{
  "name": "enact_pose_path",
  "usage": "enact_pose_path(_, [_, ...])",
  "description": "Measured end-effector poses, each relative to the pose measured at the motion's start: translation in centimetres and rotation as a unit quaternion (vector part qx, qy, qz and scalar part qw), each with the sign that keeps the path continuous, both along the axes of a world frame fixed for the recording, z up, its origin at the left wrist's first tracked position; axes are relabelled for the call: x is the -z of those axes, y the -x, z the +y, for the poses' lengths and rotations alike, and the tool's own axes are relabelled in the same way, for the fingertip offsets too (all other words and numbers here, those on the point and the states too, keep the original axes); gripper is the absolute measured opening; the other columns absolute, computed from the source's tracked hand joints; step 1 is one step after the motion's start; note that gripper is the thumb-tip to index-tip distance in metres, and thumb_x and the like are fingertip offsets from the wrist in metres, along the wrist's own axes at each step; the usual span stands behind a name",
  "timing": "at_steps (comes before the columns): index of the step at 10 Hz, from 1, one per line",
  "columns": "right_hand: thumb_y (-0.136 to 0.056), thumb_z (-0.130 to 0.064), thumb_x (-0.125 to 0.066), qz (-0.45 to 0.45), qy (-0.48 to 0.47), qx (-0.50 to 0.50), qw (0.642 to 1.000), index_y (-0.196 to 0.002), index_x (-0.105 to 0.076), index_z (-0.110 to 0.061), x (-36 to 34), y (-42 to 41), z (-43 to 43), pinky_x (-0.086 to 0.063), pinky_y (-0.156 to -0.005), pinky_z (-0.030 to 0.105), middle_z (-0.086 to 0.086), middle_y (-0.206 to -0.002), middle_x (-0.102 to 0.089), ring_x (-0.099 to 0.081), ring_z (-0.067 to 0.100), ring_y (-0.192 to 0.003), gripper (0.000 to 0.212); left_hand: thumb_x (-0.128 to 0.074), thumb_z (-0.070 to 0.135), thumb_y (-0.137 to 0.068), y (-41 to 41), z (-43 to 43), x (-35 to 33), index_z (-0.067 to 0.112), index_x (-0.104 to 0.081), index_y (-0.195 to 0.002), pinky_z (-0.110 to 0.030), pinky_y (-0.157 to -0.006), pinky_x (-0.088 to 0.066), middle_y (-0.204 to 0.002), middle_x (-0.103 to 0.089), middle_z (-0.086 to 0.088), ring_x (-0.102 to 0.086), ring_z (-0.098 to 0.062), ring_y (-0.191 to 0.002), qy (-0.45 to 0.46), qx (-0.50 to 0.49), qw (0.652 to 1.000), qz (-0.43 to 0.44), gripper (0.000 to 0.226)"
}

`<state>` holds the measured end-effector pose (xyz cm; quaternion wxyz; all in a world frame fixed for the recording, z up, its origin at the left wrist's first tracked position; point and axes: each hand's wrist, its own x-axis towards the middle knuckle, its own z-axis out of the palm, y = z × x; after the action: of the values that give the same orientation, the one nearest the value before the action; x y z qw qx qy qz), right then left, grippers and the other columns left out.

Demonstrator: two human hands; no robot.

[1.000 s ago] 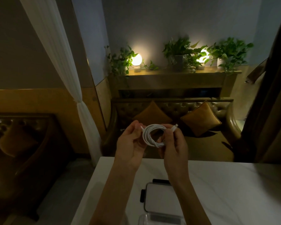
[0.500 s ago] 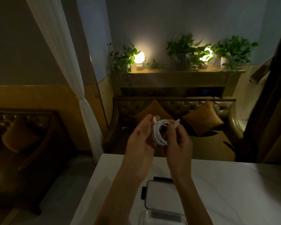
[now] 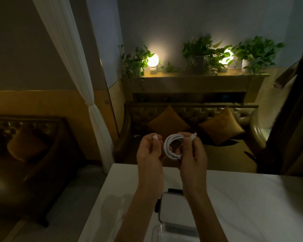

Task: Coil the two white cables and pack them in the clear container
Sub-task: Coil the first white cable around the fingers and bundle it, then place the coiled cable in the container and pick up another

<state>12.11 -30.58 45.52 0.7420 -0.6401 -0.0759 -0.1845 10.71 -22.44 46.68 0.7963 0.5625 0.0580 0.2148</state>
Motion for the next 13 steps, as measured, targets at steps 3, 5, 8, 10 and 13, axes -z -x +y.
enact_pose_path(3, [-0.102, -0.018, -0.035, -0.064, 0.038, 0.109, 0.991, -0.101, -0.050, -0.014, -0.5, 0.3, -0.5, -0.044, -0.061, 0.009, -0.009, -0.080, -0.054, -0.054, -0.002, -0.070, 0.015, -0.041, 0.017, -0.101, -0.5, -0.7, -0.1, 0.018, -0.057, -0.095, -0.026, -0.065, -0.049, -0.075, -0.059, -0.005, -0.057, -0.014, -0.066, -0.051, -0.102, 0.993, -0.039, 0.018])
enact_pose_path(5, [-0.100, -0.027, -0.041, -0.071, 0.130, 0.087, 0.985, -0.112, -0.060, -0.017, 2.1, -0.1, -2.4, -0.053, -0.079, 0.021, -0.003, -0.103, -0.066, -0.063, 0.006, -0.095, 0.025, -0.044, 0.031, -0.098, -0.1, -0.8, 0.8, 0.028, -0.062, -0.114, -0.024, -0.074, -0.054, -0.085, -0.064, 0.002, -0.063, -0.010, -0.077, -0.128, -0.016, 0.992, -0.013, 0.025])
enact_pose_path(8, [-0.095, -0.029, -0.055, 0.164, 0.173, -0.113, 0.965, -0.113, -0.068, -0.020, 9.5, 1.0, -5.2, -0.052, -0.055, 0.016, 0.000, -0.094, -0.072, -0.066, 0.004, -0.068, 0.024, -0.058, 0.003, -0.090, 1.4, 0.3, 10.0, 0.008, -0.055, -0.126, -0.015, -0.074, -0.056, -0.107, -0.069, -0.004, -0.068, -0.013, -0.095, -0.207, 0.104, 0.953, 0.197, 0.037])
enact_pose_path(10, [-0.093, -0.021, -0.059, 0.283, 0.163, -0.166, 0.931, -0.108, -0.072, -0.014, 18.5, 2.9, -4.9, -0.061, -0.070, 0.032, 0.006, -0.095, -0.075, -0.072, 0.018, -0.082, 0.021, -0.046, 0.000, -0.078, 2.0, 1.3, 18.2, 0.011, -0.067, -0.100, -0.036, -0.076, -0.053, -0.096, -0.070, -0.013, -0.066, -0.028, -0.088, -0.284, 0.242, 0.878, 0.300, 0.032])
enact_pose_path(13, [-0.088, -0.010, -0.065, 0.511, 0.106, -0.098, 0.848, -0.086, -0.068, -0.012, 30.0, 3.3, -5.5, -0.059, -0.076, 0.044, 0.016, -0.081, -0.066, -0.065, 0.027, -0.071, 0.004, -0.048, 0.005, -0.093, 0.6, 1.9, 27.9, 0.028, -0.053, -0.080, -0.028, -0.084, -0.046, -0.101, -0.056, -0.005, -0.051, -0.021, -0.100, -0.263, 0.282, 0.778, 0.496, 0.027])
